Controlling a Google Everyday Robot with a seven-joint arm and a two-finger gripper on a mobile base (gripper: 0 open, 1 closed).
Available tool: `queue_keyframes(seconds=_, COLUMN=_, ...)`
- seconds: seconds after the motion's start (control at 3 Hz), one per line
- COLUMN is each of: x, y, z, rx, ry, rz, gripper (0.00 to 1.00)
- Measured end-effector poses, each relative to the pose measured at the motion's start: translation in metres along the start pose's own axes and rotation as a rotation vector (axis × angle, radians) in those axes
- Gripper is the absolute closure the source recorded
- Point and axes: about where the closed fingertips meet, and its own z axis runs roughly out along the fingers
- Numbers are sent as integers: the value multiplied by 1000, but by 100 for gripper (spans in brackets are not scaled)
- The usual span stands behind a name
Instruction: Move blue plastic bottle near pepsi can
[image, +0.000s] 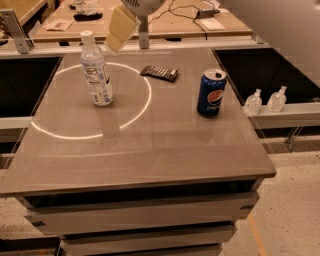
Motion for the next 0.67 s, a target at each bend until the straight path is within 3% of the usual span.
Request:
queue_keyframes(seconds=0.33, x=-21, y=14, z=16, rx=-146, ry=-104, rz=116, gripper=0)
queue_keyframes(seconds=0.67, x=-29, y=23, z=21, rx=-202, ry=-153, rz=173, gripper=0)
